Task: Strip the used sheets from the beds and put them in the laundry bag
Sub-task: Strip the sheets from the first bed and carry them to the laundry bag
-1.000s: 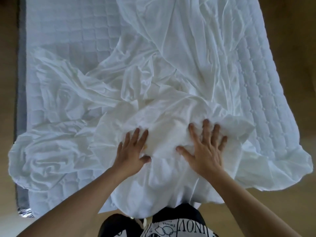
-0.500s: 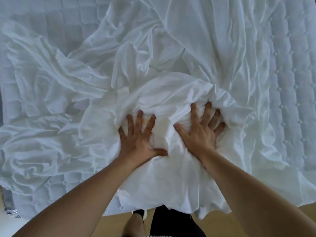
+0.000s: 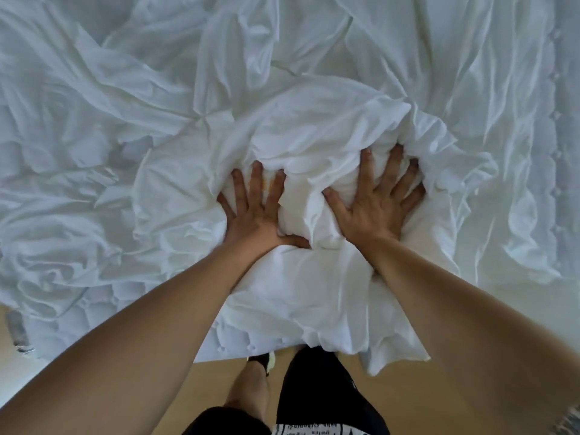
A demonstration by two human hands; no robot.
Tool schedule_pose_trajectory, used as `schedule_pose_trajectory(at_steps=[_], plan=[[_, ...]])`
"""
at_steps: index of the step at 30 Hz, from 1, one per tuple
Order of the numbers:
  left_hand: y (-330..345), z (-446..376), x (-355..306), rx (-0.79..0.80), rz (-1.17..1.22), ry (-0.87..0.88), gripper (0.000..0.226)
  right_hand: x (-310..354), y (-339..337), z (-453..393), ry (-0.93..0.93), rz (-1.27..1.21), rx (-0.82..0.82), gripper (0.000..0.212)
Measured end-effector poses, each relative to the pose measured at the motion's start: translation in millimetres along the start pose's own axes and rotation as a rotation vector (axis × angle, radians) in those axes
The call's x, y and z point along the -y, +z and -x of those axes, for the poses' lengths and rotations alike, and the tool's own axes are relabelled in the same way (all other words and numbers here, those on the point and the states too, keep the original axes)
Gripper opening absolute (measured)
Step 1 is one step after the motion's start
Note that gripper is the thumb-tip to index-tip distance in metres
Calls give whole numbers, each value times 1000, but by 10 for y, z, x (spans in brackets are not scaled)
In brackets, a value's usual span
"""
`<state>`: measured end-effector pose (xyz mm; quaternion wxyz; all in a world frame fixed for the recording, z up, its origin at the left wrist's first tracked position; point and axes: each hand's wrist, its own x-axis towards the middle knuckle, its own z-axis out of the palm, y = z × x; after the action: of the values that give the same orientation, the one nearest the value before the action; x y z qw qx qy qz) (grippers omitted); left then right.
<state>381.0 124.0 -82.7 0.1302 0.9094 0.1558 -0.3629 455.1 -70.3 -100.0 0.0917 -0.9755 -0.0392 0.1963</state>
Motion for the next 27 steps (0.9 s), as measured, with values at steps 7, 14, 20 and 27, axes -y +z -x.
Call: schedule_pose_trajectory(at_steps=[7, 14, 20, 27], plan=[[-251, 800, 193, -306, 232, -25, 119, -170, -736, 610, 53, -83, 138, 94], [68, 1100, 470, 39, 906, -440, 149, -561, -598, 1586, 524, -654, 221, 118], [193, 1145, -94, 29, 1127, -376, 145, -386, -594, 1568, 542, -969, 134, 113], [-122, 1411, -299, 23, 1449, -107, 119, -102, -948, 1635, 588, -1379, 195, 91]])
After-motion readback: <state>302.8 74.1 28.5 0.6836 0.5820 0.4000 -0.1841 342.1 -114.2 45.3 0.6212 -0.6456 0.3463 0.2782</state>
